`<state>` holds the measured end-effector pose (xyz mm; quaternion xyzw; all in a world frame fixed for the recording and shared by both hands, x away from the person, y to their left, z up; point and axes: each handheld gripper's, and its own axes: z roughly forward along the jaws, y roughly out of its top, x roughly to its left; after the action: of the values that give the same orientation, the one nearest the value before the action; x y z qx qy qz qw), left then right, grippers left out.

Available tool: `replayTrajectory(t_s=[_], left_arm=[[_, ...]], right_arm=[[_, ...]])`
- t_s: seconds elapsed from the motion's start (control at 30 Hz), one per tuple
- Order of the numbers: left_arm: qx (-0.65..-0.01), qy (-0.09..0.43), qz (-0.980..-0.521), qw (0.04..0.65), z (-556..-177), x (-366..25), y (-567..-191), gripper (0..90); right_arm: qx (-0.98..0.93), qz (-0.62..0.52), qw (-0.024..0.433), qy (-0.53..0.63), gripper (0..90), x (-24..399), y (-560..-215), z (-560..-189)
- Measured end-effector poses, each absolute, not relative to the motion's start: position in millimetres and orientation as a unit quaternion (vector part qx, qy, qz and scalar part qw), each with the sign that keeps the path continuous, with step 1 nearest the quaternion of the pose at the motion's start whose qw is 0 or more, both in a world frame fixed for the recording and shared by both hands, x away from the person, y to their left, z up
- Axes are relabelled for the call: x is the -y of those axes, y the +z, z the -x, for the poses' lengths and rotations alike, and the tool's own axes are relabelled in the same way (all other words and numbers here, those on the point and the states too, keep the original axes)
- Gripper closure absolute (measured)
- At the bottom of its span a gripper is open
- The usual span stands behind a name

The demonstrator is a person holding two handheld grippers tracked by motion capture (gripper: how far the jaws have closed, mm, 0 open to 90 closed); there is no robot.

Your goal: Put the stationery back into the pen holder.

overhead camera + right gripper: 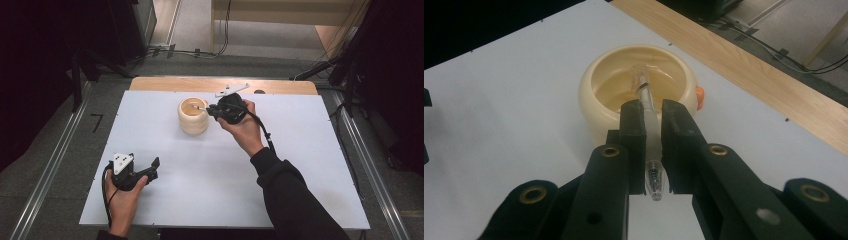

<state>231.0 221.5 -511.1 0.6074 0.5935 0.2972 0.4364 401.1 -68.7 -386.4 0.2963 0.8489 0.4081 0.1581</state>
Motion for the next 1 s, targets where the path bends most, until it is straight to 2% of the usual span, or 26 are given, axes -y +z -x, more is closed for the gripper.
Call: replayTrajectory(t_s=[0.8, 1.0], left_arm=[[-0.592, 0.296, -0.608, 0.438, -230.9, -221.3, -511.0, 8.4], [-0.593, 0.295, -0.608, 0.437, -231.1, -220.9, -511.2, 8.4]], right_arm=[[-0.849, -0.301, 0.156, 0.404, 79.7, 47.1, -385.5, -417.9], [-0.846, -0.302, 0.152, 0.413, 75.2, 48.2, -384.1, -418.0]])
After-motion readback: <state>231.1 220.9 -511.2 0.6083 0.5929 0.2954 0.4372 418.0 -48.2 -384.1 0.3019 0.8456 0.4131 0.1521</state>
